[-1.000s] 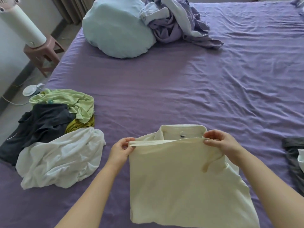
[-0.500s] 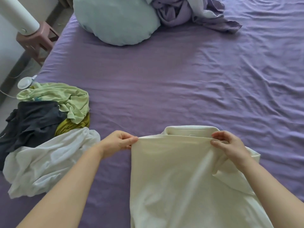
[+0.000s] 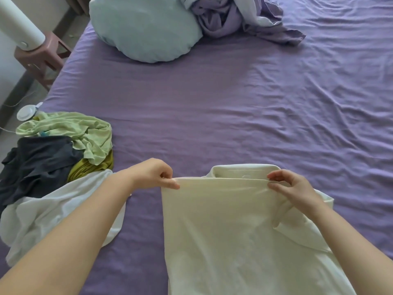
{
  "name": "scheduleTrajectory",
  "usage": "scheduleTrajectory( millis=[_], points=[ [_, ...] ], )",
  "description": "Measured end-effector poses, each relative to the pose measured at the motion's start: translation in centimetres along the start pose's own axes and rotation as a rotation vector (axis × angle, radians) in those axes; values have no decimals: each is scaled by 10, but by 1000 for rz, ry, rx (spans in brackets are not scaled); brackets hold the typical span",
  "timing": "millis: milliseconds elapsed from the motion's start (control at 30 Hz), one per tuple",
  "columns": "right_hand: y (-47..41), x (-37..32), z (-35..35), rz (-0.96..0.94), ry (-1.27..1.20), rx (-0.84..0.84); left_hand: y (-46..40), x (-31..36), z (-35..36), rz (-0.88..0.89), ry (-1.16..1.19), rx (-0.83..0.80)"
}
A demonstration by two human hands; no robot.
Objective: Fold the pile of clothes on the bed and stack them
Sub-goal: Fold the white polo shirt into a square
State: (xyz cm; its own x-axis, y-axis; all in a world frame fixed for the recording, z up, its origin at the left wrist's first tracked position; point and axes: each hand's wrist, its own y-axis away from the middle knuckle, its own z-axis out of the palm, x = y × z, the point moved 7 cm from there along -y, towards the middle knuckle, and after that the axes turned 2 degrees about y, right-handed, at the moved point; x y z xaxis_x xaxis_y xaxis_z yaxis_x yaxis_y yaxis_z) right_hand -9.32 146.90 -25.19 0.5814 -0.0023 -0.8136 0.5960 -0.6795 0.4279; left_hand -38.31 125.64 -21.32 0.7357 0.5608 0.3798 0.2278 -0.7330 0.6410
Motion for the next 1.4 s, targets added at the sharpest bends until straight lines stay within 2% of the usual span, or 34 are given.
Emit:
scheduleTrajectory(
  millis=[133, 300, 467, 533, 600, 633, 700, 767, 867, 933, 1000, 1033, 1133, 1233, 1300, 1400],
  points=[
    [0, 0, 0, 2, 0, 26, -1, 2, -8, 12, 406, 110],
    [1, 3, -5, -3, -33, 67, -3, -9, 1, -52, 851, 139],
    [2, 3, -5, -16, -63, 58, -7, -17, 13, -140, 1110, 156],
    [1, 0, -4, -31, -19, 76, -10, -19, 13, -216, 970, 256],
    [2, -5, -9, -85, 34, 158, -10, -8, 6, -270, 554, 473],
    [5, -7, -13, -108, 63, 207, -9, 8, 3, -236, 393, 590],
    [18, -5, -22, -134, 123, 271, -9, 53, 14, -94, 322, 720],
    [40, 0, -27, -201, 242, 311, -17, 106, 39, 92, 354, 659],
    [80, 21, -30, -293, 456, 319, -33, 180, 96, 290, 355, 392],
    [103, 46, -26, -266, 595, 206, -41, 210, 129, 338, 307, 294],
    [119, 67, -21, -230, 681, 61, -46, 226, 152, 332, 178, 255],
    [123, 74, -22, -244, 695, 47, -48, 229, 159, 315, 102, 253],
    [118, 76, -45, -261, 552, 223, -48, 234, 169, 300, -41, 259],
    [106, 83, -72, -78, 251, 356, -47, 234, 174, 302, -107, 246],
    [100, 88, -82, -15, 200, 412, -46, 234, 174, 290, -86, 282],
    [92, 101, -98, 116, 127, 566, -40, 239, 162, 257, 0, 428]
  ],
)
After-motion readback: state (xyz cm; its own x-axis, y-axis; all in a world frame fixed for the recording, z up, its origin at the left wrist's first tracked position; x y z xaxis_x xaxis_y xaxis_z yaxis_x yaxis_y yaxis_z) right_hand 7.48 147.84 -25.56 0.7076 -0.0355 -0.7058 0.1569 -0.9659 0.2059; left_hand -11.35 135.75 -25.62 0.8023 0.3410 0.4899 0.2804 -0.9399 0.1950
